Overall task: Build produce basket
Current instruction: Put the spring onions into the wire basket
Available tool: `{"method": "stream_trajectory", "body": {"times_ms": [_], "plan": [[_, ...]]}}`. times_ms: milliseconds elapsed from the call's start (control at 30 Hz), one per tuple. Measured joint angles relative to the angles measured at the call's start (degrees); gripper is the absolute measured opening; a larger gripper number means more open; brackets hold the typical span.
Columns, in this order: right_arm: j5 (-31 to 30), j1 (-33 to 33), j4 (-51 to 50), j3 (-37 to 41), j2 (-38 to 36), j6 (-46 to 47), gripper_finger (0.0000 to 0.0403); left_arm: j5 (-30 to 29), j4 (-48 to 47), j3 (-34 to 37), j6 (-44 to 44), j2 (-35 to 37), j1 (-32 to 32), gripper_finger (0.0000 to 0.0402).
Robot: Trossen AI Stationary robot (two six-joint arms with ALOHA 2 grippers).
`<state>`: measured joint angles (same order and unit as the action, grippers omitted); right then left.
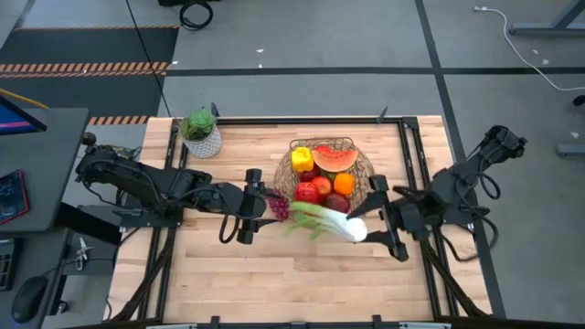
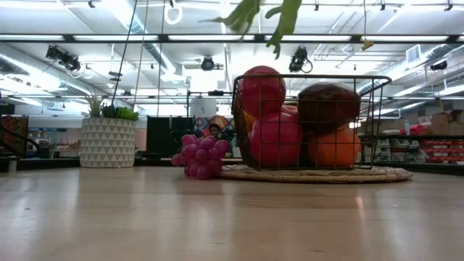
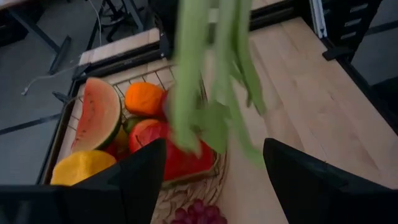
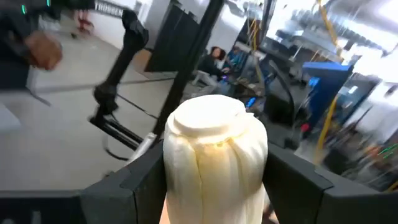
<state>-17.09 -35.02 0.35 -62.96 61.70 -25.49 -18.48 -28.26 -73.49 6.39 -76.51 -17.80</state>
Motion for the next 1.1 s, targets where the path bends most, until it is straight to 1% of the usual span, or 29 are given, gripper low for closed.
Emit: {"method": "stream_trajectory", "body": {"times_ms": [67,233,367,433,533,600,667,800,967,1000,1100], "plan": [[-2.81,-1.99,0.15,0.00,0.24,-5.49,0.0240,0.00,-0.63,0.00,-0.26,0.00,0.00,0.0274],[-7.26,-5.44,-0.92,0.04,2.33,-18.83,0.0240,-0.37,-1.74,0.00,-2.30,0.00,0.00,0.0274],[-9.69,-6.36,-2.61,0.04,4.58,-27.73,0.0240,-0.35,-1.60,0.00,-7.77,0.00,0.00,0.0274],[-12.19,-6.54,-3.15,0.04,6.42,-30.93,0.0240,-0.50,-1.11,0.00,-10.75,-0.42,0.09,0.0274],[-15.83,-6.48,-3.00,0.04,9.44,-35.78,0.0240,-1.32,0.21,-0.02,-11.21,-2.72,0.65,0.0277],[-17.17,-6.50,-3.00,0.04,11.51,-38.32,0.0240,-1.89,1.17,-0.02,-8.29,-4.74,0.25,0.0282],[-18.73,-6.52,-2.81,0.04,13.53,-39.65,0.0240,-3.94,1.77,0.00,-5.35,-6.49,-0.46,0.0292],[-21.36,-6.48,-2.54,0.04,16.67,-41.36,0.0240,-10.76,4.62,0.02,1.24,-7.93,-2.09,0.0308],[-22.30,-6.50,-2.56,0.04,19.96,-44.14,0.0240,-20.86,11.90,0.02,15.38,-7.91,-4.53,0.0309],[-22.30,-6.50,-2.42,0.04,20.43,-44.28,0.0240,-21.96,13.24,0.01,18.21,-7.89,-4.94,0.0308],[-22.44,-6.41,-1.50,0.04,21.77,-44.88,0.0240,-22.21,13.42,0.00,24.94,-7.85,-5.38,0.0308]]}}
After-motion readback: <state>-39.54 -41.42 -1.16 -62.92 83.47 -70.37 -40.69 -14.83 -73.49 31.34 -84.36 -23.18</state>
